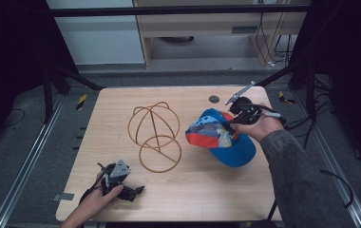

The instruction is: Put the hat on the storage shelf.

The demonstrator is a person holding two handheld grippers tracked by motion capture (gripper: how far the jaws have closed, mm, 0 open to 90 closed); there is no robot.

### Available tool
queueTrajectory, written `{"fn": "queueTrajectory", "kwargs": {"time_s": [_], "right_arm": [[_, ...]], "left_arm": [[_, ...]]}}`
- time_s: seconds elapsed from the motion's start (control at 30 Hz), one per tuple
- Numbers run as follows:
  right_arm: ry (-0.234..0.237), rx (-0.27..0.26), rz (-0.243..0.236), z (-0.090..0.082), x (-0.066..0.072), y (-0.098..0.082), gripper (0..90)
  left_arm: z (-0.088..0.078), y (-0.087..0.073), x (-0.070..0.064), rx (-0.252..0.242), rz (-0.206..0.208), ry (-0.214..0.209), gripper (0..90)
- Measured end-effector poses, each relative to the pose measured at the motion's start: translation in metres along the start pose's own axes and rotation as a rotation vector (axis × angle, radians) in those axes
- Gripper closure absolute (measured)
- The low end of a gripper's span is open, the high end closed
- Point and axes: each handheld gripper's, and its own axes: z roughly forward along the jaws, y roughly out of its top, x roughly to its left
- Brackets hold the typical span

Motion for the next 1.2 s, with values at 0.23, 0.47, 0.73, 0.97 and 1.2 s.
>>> {"fn": "queueTrajectory", "kwargs": {"time_s": [0.23,0.47,0.73,0.97,1.2], "right_arm": [[-0.02,-0.028,-0.02,-0.024,0.003,0.011,90.0],[-0.045,-0.076,-0.024,-0.046,0.004,0.018,90.0],[-0.059,-0.13,-0.033,-0.068,0.007,0.027,90.0],[-0.065,-0.19,-0.056,-0.086,0.014,0.047,90.0],[-0.067,-0.213,-0.088,-0.094,0.024,0.065,90.0]], "left_arm": [[0.0,0.0,0.0,0.0,0.0,-0.001,0.0],[0.0,0.0,0.0,0.0,0.0,-0.001,0.0],[0.0,0.0,0.0,0.001,0.0,-0.001,0.0],[0.0,0.0,0.0,0.0,-0.001,-0.001,0.0],[0.0,0.0,0.0,0.001,-0.001,-0.001,0.0]]}}
